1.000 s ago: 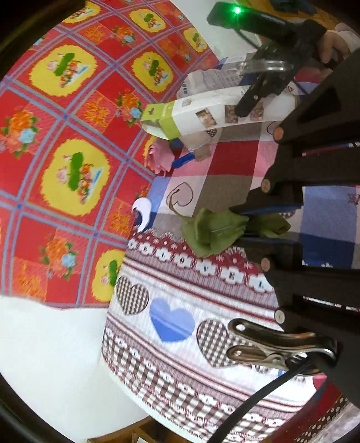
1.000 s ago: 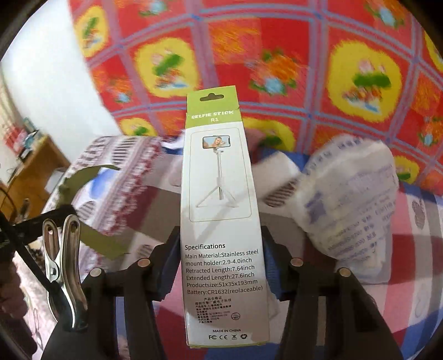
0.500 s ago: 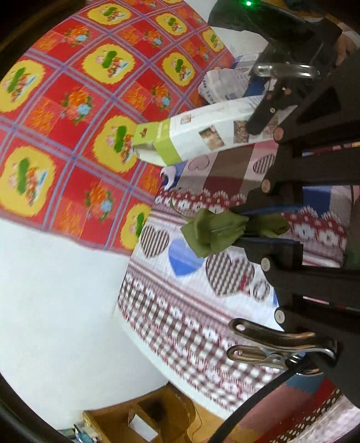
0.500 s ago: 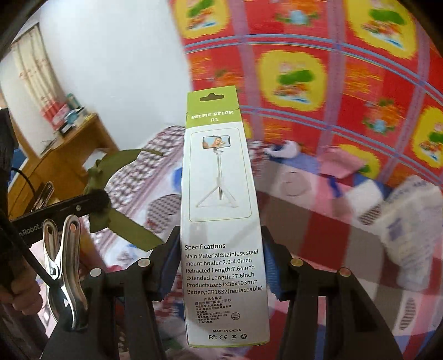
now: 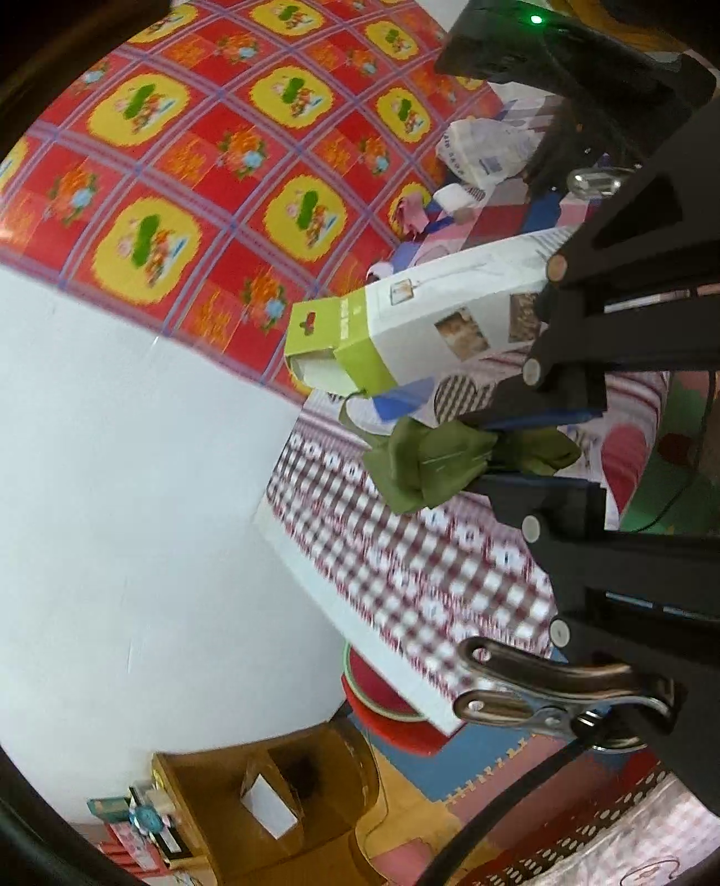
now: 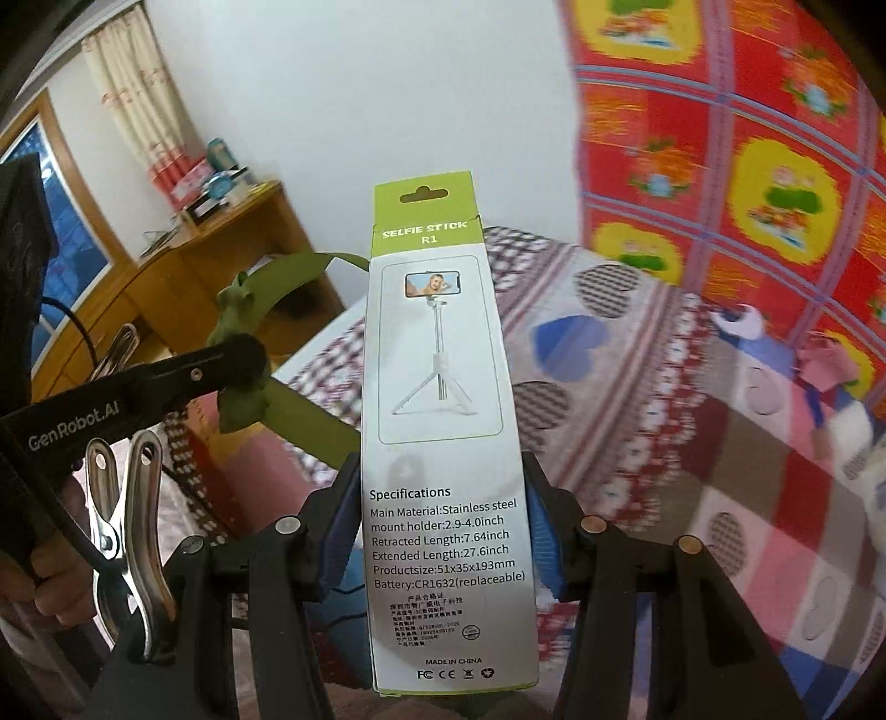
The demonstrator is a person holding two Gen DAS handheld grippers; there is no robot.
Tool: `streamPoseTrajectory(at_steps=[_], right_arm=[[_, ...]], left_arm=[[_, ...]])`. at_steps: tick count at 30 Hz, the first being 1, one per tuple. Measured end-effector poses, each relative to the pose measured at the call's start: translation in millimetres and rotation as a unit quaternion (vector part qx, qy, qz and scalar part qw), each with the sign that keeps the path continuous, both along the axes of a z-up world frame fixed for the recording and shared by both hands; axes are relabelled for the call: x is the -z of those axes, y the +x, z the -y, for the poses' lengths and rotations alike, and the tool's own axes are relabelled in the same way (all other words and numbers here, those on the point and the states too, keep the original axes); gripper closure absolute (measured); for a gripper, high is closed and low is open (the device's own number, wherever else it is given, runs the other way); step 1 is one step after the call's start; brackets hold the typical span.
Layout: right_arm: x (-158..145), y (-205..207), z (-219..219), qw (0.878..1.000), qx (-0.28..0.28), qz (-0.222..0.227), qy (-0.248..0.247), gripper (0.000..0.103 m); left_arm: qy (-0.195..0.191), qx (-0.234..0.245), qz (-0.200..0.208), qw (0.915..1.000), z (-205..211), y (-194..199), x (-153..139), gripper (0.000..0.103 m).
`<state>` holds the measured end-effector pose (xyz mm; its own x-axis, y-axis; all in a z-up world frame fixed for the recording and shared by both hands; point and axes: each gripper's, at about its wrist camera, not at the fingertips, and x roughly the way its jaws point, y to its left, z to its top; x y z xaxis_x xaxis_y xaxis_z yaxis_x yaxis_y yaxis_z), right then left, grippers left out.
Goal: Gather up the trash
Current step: 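Carry the green cloth and selfie stick box with both grippers over the red bucket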
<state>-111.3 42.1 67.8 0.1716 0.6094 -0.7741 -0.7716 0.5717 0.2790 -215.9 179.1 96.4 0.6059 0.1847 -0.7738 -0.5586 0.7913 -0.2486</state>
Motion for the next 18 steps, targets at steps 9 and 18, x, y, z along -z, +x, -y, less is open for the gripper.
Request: streamPoseTrajectory(at_steps=[9,18], right_arm=[[5.7,-43.2,-55.4,0.999,-0.03,-0.011,0.007,0.049],[3.7,-54.4,-103.2,0.998,-0.059,-0.013,0.005,0.049]], left_arm=[[0.007,-0.02,0.0,0.9998,-50.6,-49.5,-2.2,0.089],[0.001,-0.044,-0.008,0.999,-97.7,-73.0,2.2,0.089]])
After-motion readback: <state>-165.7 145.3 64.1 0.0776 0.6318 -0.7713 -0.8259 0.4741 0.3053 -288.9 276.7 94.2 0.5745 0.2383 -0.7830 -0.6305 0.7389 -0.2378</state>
